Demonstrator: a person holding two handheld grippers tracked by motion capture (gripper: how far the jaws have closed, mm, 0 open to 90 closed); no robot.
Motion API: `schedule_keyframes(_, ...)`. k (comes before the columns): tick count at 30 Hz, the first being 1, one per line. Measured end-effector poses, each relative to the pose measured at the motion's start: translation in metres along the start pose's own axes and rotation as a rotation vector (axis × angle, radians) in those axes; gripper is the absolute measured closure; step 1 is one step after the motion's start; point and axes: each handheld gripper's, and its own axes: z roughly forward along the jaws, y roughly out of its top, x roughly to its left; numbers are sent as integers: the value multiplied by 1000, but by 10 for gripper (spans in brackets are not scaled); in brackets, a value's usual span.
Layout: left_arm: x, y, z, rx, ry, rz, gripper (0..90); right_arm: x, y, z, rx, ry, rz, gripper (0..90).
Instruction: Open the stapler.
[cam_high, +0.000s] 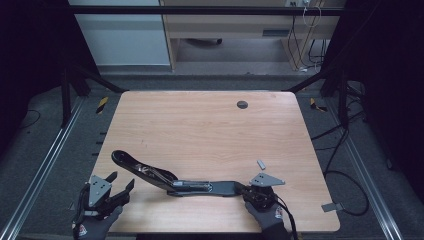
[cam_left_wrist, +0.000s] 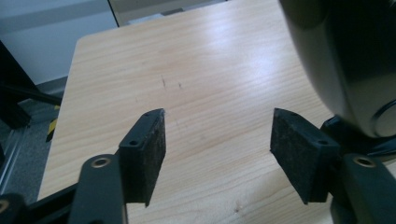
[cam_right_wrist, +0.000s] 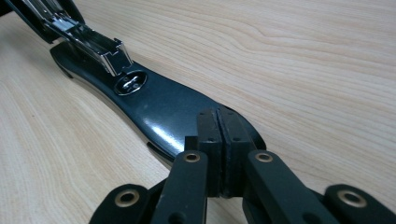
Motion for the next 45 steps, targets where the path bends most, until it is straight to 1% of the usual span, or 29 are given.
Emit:
schedule_keyframes(2,0,-3,3,5,3,-1,384,0,0,0,2,-9,-11,873)
schedule_keyframes(4,0,-6,5,15,3,-11,430,-1,1,-2,-1,-13,-11,869)
schedule_keyframes(7,1,-10,8,27,23,-23,463,-3,2,-6,-14,-18,-2,858)
schedule_keyframes(8,2,-11,9,26,27,-32,472,-5,3,-8,-20,-23,-6,852)
schedule_keyframes(9,3,-12,9,30,34,-39,488,-6,4,-11,-24,-32,-5,845)
schedule_keyframes(12,4,-15,12,41,33,-49,511,-12,8,-19,-31,-65,-3,823)
schedule_keyframes(14,5,-17,13,39,37,-40,528,-17,10,-24,-36,-88,2,807)
schedule_keyframes(17,5,-17,13,35,47,-32,544,-25,14,-30,-29,-104,5,785)
schedule_keyframes(18,4,-17,13,36,48,-33,546,-28,15,-33,-22,-118,10,781)
schedule_keyframes(21,4,-18,14,45,52,-29,549,-33,19,-36,-3,-140,-3,767)
schedule_keyframes(23,4,-19,14,47,55,-27,549,-37,23,-37,19,-162,-5,759)
schedule_keyframes(26,5,-19,15,51,64,-30,542,-42,28,-37,51,-184,-2,749)
schedule_keyframes(27,6,-20,15,53,65,-32,537,-45,29,-36,56,-188,-16,746)
schedule_keyframes(28,6,-20,15,54,67,-34,533,-46,31,-36,66,-191,-7,743)
schedule_keyframes(30,7,-21,16,58,73,-33,530,-49,35,-34,86,-207,-9,742)
schedule_keyframes(31,8,-21,16,62,66,-34,533,-51,37,-33,92,-213,-19,741)
schedule_keyframes(32,8,-22,17,64,69,-32,542,-53,40,-32,100,-226,-20,736)
schedule_keyframes(37,8,-23,17,68,79,-36,547,-63,50,-27,130,-261,-31,723)
schedule_keyframes(38,8,-23,17,68,80,-37,552,-65,52,-24,144,-266,-16,724)
schedule_keyframes(41,8,-23,18,71,80,-40,551,-72,54,-19,169,-289,-27,725)
schedule_keyframes(42,8,-23,18,71,79,-40,551,-74,55,-16,182,-297,-13,726)
schedule_keyframes(45,8,-24,18,71,70,-40,554,-78,56,-9,205,-312,-9,729)
